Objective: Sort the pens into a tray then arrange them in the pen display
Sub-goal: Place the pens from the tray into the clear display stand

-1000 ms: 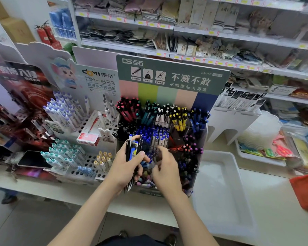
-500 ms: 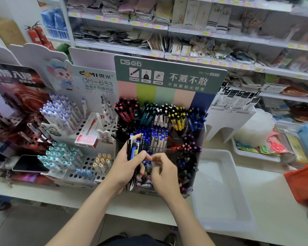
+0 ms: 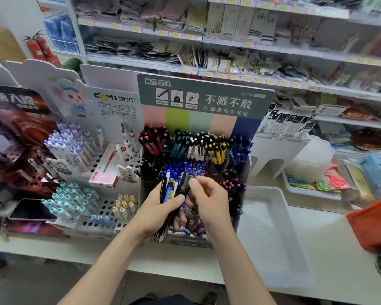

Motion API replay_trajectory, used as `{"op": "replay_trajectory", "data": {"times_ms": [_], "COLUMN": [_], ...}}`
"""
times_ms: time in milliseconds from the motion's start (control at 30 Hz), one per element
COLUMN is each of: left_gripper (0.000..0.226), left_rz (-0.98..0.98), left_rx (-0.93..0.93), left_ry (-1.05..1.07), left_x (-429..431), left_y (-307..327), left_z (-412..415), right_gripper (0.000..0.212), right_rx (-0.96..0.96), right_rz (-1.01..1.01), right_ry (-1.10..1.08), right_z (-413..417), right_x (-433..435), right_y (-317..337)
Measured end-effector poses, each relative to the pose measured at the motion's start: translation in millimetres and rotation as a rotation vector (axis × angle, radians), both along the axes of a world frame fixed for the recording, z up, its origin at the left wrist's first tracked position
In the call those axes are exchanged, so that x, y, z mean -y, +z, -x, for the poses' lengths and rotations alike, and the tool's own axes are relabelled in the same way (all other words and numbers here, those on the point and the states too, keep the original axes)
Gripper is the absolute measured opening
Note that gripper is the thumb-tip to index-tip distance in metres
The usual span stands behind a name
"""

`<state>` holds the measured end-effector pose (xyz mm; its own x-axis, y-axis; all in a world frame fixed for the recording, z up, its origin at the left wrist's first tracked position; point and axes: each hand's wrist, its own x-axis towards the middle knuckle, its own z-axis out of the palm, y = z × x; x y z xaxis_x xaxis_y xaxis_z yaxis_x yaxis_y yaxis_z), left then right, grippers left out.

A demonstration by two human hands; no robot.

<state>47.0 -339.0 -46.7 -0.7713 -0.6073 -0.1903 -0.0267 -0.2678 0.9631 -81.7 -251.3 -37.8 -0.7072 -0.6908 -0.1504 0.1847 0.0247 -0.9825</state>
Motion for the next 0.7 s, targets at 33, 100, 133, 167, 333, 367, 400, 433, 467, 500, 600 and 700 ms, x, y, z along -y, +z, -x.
{"op": "replay_trajectory", "data": {"times_ms": [33,100,133,167,333,367,400,433,467,500,600,700], "left_gripper": [0.019,0.018,0.018,0.018,0.021,0.020,0.018,0.016,0.014,0.013,0.012,0.017], "left_rz": [0.002,0.011,0.019,0.031,0.064,0.063,0.064,0.064,0.067,0.074,0.086,0.062], "left_rx": [0.013,0.050,0.068,0.088,0.166,0.156,0.149,0.148,0.150,0.152,0.155,0.139], "left_ry": [0.015,0.066,0.107,0.160,0.489,0.532,0.554,0.562,0.566,0.565,0.528,0.468], "left_x": [1,4,5,7,27,32,35,37,38,39,41,47], "left_y": [-2,-4,-5,-6,-19,-20,-21,-21,-19,-17,-14,-14], "left_z": [-2,-7,-10,-15,-35,-39,-42,-44,-46,-48,-52,-54], "right_gripper": [0.013,0.010,0.008,0.007,0.016,0.018,0.020,0.023,0.026,0.028,0.028,0.018], "right_rx": [-0.016,-0.127,-0.196,-0.266,-0.519,-0.588,-0.670,-0.757,-0.838,-0.916,-1.148,-1.313], "right_rz": [-0.004,-0.014,0.006,0.046,0.225,0.213,0.183,0.146,0.109,0.074,-0.005,-0.062], "right_ry": [-0.041,-0.144,-0.198,-0.244,-0.230,-0.197,-0.147,-0.076,0.006,0.079,0.094,0.097], "right_z": [-2,-5,-7,-10,-30,-32,-32,-32,-32,-31,-26,-20], "right_x": [3,10,14,18,49,57,65,72,78,83,93,94], "right_y": [2,6,8,13,23,20,15,8,1,-7,-22,-28]}}
